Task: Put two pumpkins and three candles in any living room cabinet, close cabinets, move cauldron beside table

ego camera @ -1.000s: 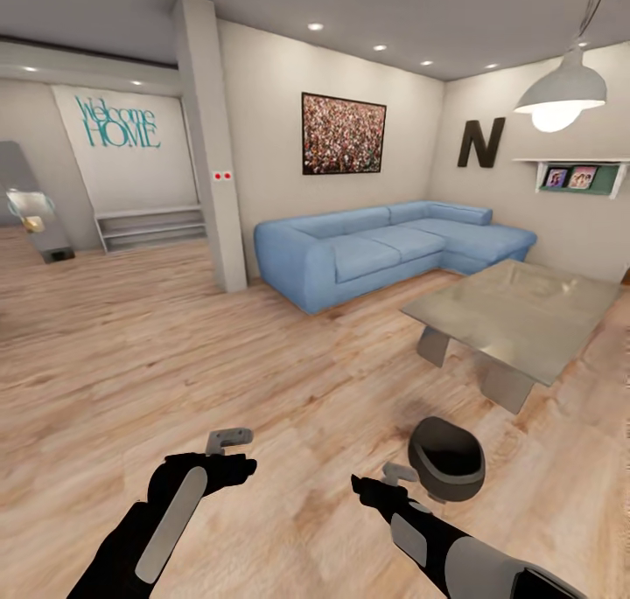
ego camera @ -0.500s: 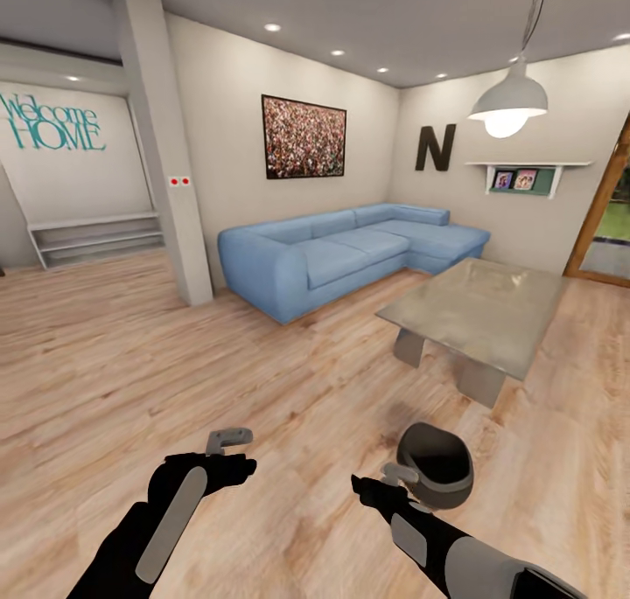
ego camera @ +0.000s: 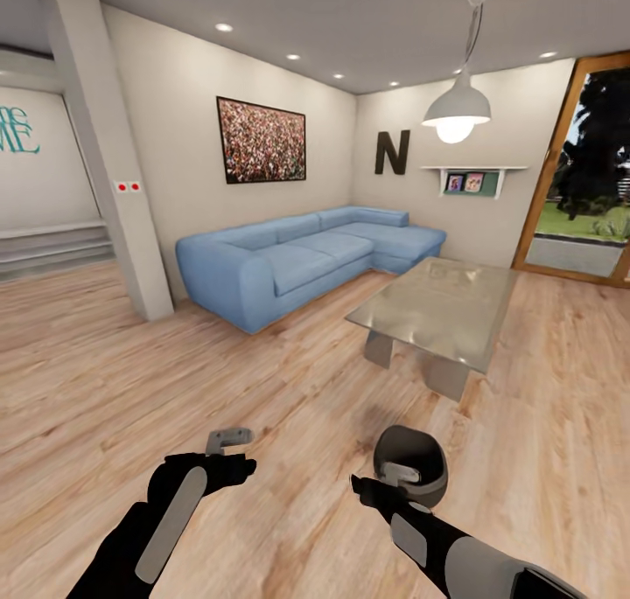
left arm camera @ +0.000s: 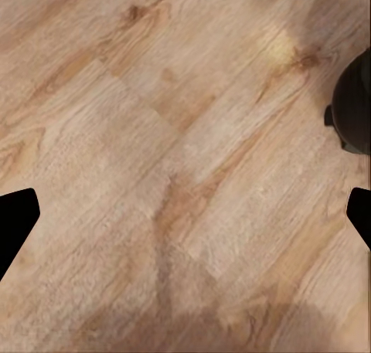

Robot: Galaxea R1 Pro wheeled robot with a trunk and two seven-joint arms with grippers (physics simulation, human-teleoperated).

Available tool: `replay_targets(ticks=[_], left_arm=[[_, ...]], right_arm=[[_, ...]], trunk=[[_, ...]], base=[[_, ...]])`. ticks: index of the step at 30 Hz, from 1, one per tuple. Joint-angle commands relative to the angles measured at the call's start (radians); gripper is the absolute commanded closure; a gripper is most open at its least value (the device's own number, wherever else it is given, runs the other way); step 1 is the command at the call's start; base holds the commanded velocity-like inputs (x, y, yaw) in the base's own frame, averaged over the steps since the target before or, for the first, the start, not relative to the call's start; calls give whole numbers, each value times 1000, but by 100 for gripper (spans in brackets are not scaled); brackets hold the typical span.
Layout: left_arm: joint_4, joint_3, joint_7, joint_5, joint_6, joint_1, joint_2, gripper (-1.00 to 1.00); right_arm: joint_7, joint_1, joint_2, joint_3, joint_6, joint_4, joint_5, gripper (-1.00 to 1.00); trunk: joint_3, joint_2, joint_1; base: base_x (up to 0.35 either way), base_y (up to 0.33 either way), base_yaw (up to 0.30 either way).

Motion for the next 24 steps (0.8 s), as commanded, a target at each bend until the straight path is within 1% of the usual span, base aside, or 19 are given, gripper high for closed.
replay_targets(ticks=[1,24], left_arm=[[-1,-2,10,11,1,-1,1,-100],[-1,-2,11,11,1,-1,1,-100]], right_arm=[[0,-1,0,8,-4,1,-11,-100],[-1,-1,0,9,-4,1,-11,-100]], trunk=[[0,0,0],[19,0,0]], base=[[7,2,-269],[1,0,-269]])
